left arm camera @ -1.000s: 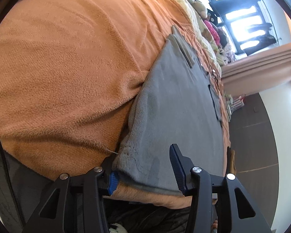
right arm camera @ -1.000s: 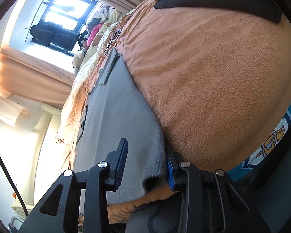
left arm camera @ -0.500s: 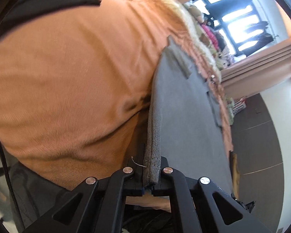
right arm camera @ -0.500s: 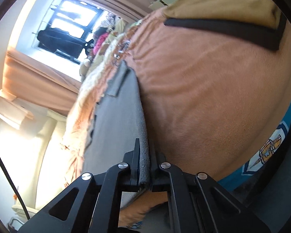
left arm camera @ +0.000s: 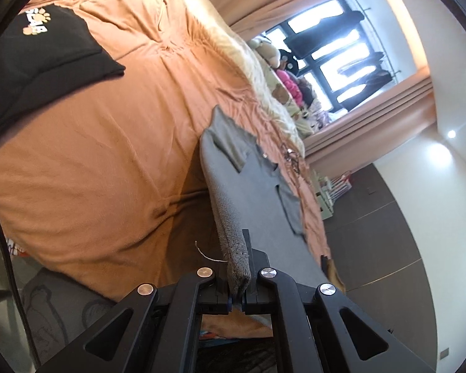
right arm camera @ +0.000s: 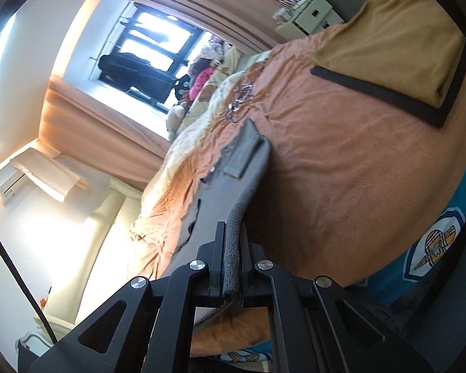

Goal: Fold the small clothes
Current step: 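Lift the hem with both tools and fold it toward the collar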

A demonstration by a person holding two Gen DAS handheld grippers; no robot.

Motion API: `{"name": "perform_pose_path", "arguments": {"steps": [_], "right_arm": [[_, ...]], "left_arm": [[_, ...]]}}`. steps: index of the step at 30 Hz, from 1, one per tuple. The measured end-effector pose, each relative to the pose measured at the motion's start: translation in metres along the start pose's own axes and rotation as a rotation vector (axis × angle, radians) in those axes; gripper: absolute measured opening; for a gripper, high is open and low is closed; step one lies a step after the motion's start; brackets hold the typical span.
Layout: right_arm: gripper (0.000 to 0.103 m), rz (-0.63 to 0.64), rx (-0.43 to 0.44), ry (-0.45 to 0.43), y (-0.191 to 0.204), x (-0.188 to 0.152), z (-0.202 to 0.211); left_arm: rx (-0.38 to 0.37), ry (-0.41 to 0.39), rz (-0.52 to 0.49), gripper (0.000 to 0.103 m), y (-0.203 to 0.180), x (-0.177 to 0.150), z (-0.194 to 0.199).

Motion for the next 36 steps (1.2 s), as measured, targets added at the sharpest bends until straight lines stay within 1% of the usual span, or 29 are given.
{"name": "perform_pose_path", "arguments": {"steps": [2, 6, 10, 17, 22, 26, 28, 31, 34, 36], "right_arm": [[0.002, 0.007, 0.008, -0.004, 0.003, -0.002, 0.012], [0.002, 0.019, 0.028, -0.017, 0.011, -0.008, 0.026], [0.002, 0.038, 0.038, -0.024, 0.019, -0.010, 0.033], [0.002, 0.050, 0.088, -0.078, 0.037, -0.002, 0.046], [0.002, 0.069, 0.127, -0.109, 0.049, 0.005, 0.041], [0.002, 0.134, 0.111, -0.140, 0.051, 0.014, 0.027], [0.002, 0.141, 0.097, -0.130, 0.042, 0.013, 0.011], [0.002, 0.135, 0.076, -0.110, 0.022, 0.015, -0.020], [0.002, 0.116, 0.075, -0.078, 0.010, 0.021, -0.047], [0.002, 0.119, 0.055, -0.054, 0.001, 0.027, -0.074]], "left_arm": [[-0.002, 0.000, 0.000, 0.002, -0.004, -0.004, 0.012], [-0.029, -0.010, 0.019, 0.002, -0.011, -0.009, 0.039], [-0.056, -0.032, 0.012, 0.002, -0.021, -0.011, 0.063], [-0.095, -0.078, -0.017, 0.002, -0.043, -0.012, 0.109], [-0.118, -0.122, -0.040, 0.002, -0.058, -0.007, 0.134], [-0.134, -0.135, -0.063, 0.002, -0.061, -0.003, 0.140], [-0.130, -0.139, -0.062, 0.002, -0.058, -0.002, 0.138], [-0.112, -0.127, -0.050, 0.002, -0.048, 0.003, 0.123], [-0.097, -0.102, -0.033, 0.002, -0.043, 0.008, 0.106], [-0.070, -0.082, -0.042, 0.002, -0.044, 0.013, 0.088]]}}
Point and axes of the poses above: each gripper's, at about its wrist camera, not at the fingertips, and z roughly against the way its jaws point, y to its left, x to its top, the point moved 4 cm from there along -z, roughly the way its jaws point, and after that the axes turned 11 degrees about z, right-handed, at the moved point
